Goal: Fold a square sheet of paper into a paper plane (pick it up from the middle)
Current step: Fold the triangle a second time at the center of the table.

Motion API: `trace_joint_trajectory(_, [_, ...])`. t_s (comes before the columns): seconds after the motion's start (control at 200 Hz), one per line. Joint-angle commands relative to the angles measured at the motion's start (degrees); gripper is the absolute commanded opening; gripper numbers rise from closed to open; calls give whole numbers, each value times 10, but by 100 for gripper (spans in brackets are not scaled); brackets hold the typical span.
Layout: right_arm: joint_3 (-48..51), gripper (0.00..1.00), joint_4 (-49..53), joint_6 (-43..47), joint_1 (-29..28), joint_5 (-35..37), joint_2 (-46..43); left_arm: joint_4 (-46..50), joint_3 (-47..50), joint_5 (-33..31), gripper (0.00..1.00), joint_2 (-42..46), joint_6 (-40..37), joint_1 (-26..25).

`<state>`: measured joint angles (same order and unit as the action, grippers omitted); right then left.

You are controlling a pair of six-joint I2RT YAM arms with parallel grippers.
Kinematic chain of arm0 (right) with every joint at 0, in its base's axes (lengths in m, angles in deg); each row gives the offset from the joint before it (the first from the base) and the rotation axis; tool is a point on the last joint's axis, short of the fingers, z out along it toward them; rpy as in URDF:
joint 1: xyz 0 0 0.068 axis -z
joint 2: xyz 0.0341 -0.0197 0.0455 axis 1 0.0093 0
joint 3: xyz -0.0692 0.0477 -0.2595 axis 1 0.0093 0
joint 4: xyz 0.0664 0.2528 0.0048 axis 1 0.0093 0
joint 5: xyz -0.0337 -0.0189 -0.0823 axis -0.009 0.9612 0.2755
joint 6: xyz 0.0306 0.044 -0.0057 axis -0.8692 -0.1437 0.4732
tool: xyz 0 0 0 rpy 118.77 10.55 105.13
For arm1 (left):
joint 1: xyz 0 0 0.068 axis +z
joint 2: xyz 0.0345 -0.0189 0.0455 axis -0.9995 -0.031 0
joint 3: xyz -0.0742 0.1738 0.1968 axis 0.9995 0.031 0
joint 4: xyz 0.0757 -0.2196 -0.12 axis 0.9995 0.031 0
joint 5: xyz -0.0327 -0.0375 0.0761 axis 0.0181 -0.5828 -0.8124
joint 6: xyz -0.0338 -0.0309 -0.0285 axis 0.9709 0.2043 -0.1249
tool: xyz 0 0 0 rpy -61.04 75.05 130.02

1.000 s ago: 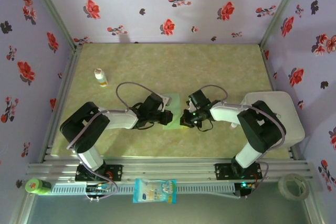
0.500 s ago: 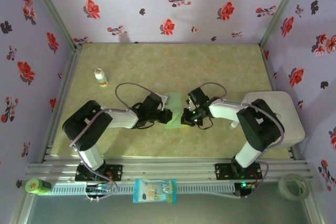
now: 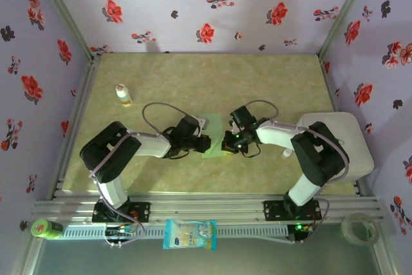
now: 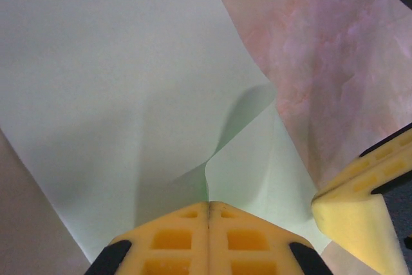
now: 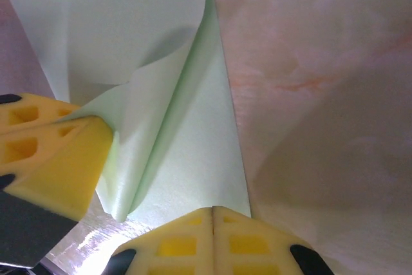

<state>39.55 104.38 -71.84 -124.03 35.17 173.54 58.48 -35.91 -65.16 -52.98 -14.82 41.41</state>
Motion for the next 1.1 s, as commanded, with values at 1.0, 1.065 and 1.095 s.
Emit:
trace_joint_trajectory(1.0, [-29, 0, 59, 14, -5, 33, 47, 11, -10, 7, 0, 17, -21, 29])
trace_joint_trajectory(1.065, [-30, 0, 59, 14, -6, 33, 49, 13, -10, 0, 0, 18, -25, 29])
trace_joint_trajectory(1.095, [-29, 0, 60, 13, -6, 32, 50, 14, -11, 0, 0, 18, -27, 30])
